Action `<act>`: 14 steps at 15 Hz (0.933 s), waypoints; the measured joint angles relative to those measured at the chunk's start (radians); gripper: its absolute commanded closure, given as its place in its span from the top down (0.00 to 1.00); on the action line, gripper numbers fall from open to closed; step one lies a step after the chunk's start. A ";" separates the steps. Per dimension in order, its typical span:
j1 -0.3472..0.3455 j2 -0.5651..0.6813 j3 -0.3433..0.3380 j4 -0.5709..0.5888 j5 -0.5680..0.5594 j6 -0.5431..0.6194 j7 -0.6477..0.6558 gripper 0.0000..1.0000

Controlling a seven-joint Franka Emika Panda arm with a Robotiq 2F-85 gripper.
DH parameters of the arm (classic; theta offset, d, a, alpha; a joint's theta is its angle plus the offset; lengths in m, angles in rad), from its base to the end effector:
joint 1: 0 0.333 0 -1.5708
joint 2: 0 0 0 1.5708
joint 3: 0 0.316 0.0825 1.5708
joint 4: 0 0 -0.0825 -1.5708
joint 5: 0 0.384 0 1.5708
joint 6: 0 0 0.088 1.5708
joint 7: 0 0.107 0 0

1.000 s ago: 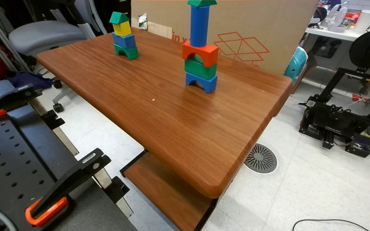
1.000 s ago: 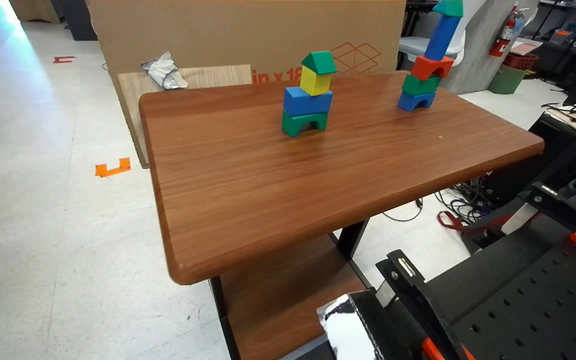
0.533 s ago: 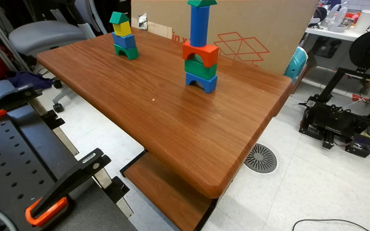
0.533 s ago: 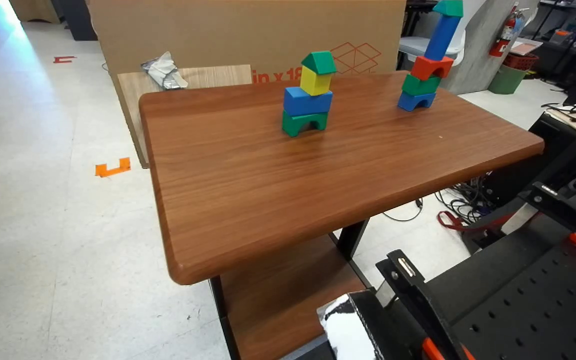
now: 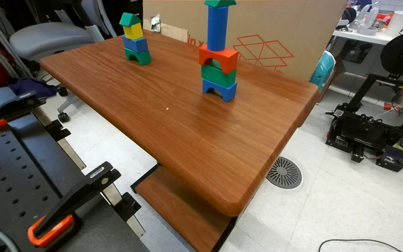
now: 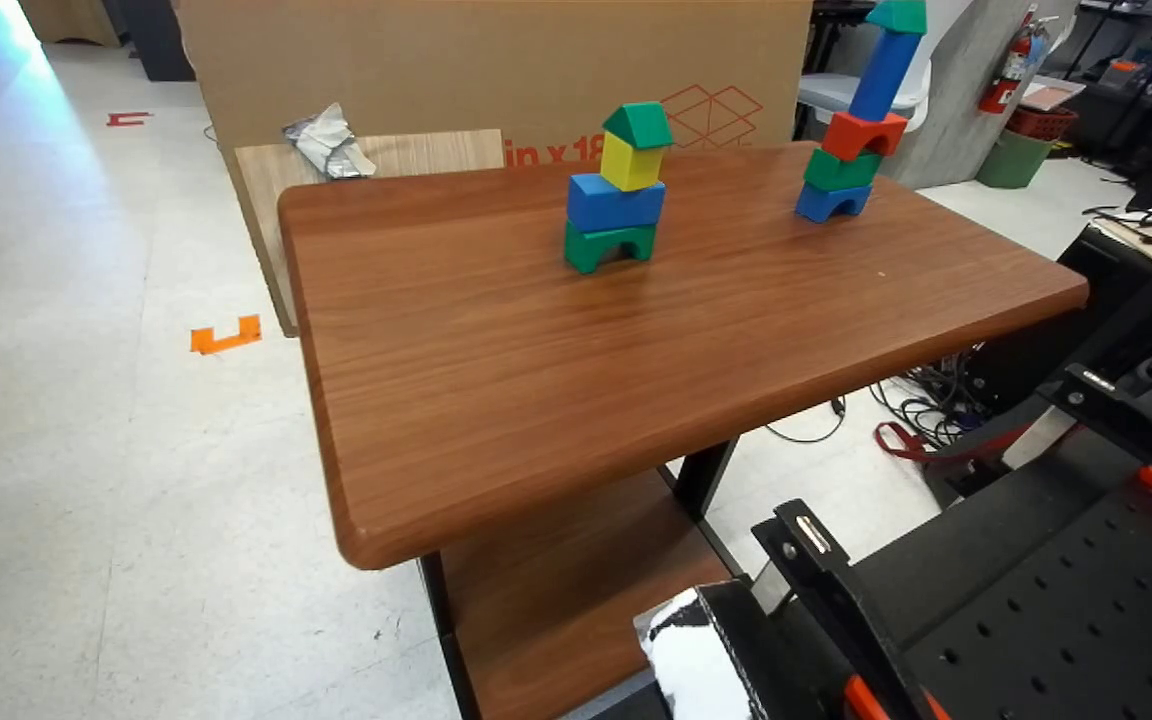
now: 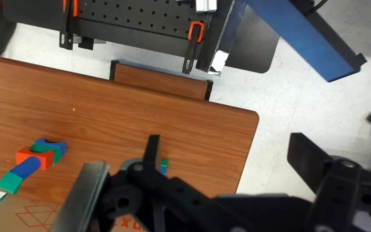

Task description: Pick up the triangular block and put it on the table

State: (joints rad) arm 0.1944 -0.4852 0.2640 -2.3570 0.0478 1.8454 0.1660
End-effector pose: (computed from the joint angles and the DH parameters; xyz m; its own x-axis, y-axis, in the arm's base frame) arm 0.3577 0.1903 0.4992 0.9696 0.2431 -0.0260 0.2445 -0.9662 0.0819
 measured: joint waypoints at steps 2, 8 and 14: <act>-0.011 0.032 -0.007 -0.020 -0.026 0.059 0.000 1.00; -0.039 0.147 -0.059 -0.039 -0.037 0.219 -0.035 1.00; -0.071 0.267 -0.105 -0.035 -0.046 0.340 -0.066 1.00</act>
State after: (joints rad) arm 0.1236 -0.2177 0.1587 -2.3924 0.0019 2.1852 0.0997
